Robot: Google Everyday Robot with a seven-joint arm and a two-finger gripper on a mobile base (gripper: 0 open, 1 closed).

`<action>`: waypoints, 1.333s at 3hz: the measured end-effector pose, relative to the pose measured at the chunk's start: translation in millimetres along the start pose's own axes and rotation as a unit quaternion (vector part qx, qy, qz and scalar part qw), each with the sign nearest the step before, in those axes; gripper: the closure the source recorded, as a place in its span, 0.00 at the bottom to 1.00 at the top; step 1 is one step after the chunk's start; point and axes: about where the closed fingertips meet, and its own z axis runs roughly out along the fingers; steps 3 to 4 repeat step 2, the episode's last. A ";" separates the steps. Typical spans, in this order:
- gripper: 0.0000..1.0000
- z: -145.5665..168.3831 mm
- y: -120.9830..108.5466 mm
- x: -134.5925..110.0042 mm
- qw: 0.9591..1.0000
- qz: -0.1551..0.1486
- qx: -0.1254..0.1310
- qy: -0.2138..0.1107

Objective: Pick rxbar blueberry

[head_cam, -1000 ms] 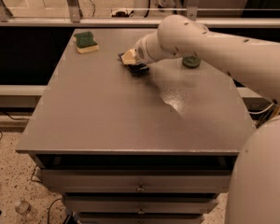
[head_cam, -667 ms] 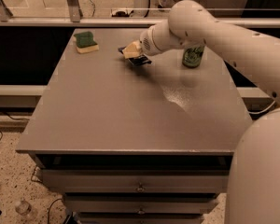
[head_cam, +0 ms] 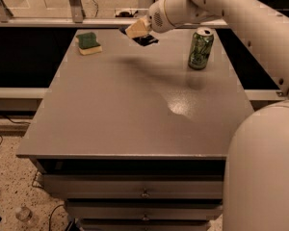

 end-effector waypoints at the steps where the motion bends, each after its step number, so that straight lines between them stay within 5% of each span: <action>1: 1.00 -33.9 15.3 -28.0 0.999 -0.038 -0.005 -0.006; 2: 1.00 -55.6 33.8 -42.2 0.998 -0.063 -0.001 -0.010; 4: 1.00 -55.6 33.8 -42.2 0.998 -0.063 -0.001 -0.010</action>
Offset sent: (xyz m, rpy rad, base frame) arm -0.0675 -0.0027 0.0958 -0.0735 -0.1499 0.0830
